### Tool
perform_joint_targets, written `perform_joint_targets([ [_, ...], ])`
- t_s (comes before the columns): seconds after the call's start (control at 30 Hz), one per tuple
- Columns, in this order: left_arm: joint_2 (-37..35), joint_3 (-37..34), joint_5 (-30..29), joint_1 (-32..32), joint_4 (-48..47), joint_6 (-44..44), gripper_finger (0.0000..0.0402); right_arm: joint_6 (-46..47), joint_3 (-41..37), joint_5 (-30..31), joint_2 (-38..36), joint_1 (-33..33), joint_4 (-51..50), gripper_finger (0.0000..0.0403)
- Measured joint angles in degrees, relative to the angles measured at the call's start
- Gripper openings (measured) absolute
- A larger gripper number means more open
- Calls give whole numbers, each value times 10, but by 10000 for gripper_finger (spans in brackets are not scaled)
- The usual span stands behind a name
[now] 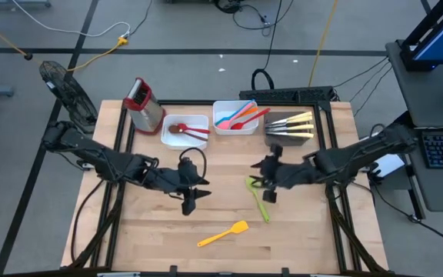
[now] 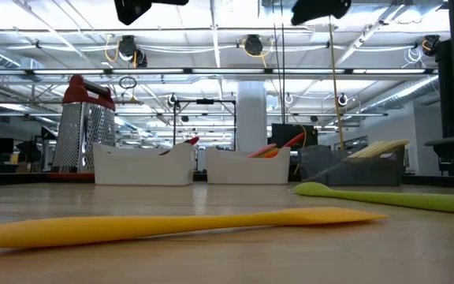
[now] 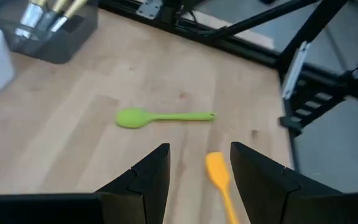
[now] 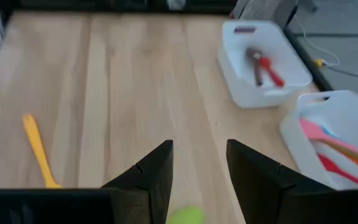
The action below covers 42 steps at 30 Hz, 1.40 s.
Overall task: Pick & Place Kitchen Items
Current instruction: Put the yellow spatula into the right white bin
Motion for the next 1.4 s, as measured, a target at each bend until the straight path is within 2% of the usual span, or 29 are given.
perform_joint_targets([
  [0.2,8,1,45,-6,3,-72,172,-9,-30,1,-94,-1,63,141],
  [0.37,38,1,58,-13,5,-74,172,-47,-101,0,-163,-1,168,141],
  [0.6,115,16,132,-13,1,-89,172,-56,-199,1,-243,-1,252,141],
  [0.8,206,114,149,-13,-71,-52,172,-61,-256,2,-284,-2,287,141],
  [1.0,302,225,153,-12,-154,-39,172,-81,-278,0,-307,-2,287,141],
  [1.23,397,317,162,-26,-173,-90,172,-91,-279,0,-325,-2,287,141],
  [1.4,438,350,126,-46,-201,-159,172,-119,-279,-1,-335,-2,286,141],
])
